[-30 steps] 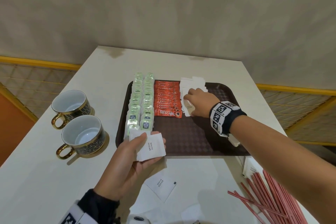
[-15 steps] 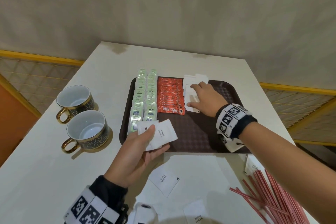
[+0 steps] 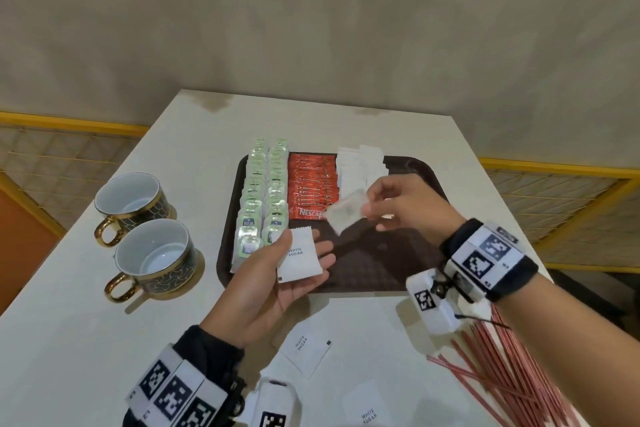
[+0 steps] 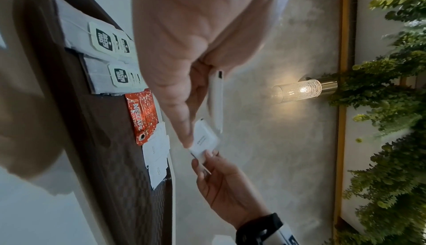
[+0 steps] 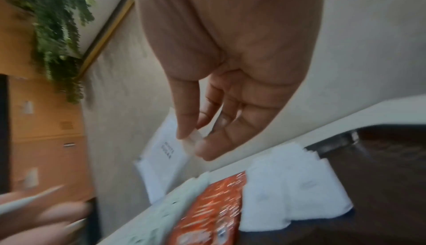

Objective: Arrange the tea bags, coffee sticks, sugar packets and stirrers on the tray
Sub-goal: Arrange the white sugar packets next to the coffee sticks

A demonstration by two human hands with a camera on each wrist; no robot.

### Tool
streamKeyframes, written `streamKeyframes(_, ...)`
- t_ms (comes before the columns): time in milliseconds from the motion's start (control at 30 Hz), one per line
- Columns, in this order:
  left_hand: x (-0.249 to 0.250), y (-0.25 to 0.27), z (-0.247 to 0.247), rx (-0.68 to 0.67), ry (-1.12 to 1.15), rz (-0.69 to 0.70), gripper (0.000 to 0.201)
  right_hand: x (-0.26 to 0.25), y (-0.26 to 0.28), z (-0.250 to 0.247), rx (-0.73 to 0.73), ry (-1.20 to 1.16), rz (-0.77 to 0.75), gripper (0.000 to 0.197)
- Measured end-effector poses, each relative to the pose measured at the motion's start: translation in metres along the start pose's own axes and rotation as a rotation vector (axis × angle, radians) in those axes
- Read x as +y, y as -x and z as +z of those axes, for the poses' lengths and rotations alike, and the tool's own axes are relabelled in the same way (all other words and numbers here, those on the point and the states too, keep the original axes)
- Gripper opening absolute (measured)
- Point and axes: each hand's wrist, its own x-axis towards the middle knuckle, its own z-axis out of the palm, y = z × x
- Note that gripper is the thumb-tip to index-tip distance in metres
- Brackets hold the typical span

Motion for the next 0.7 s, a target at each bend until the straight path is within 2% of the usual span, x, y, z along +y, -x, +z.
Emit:
streamKeyframes(133, 0.014, -0.007, 0.003, 0.073, -0.361, 0.070, 0.025, 0.008, -0.026, -0.043, 0.176, 0.161, -0.001, 0.013)
streamKeyframes(233, 0.036, -0.020, 0.015, 0.145, -0.705, 0.208, 0.024, 0.016, -0.045, -0.069, 0.270, 0.342, 0.033, 0.014)
streamKeyframes(333, 0.055, -0.044, 0.038, 0.143, -0.924, 0.385, 0.018, 0.021, -0.058, -0.073, 0.197, 0.527, 0.089, 0.017)
streamKeyframes(400, 0.060, -0.066, 0.057, 0.139, -1.132, 0.444, 0.012, 0.024, -0.066, -0.066, 0.125, 0.629, 0.082, 0.015)
streamKeyframes(500, 0.056, -0.106, 0.080, 0.128, -1.458, 0.398, 0.013, 0.029, -0.078, -0.054, 0.079, 0.742, 0.035, 0.012)
streamKeyframes(700, 0.040, -0.170, 0.104, 0.026, -1.939, 0.147, 0.023, 0.037, -0.098, -0.051, 0.042, 0.926, -0.007, 0.011)
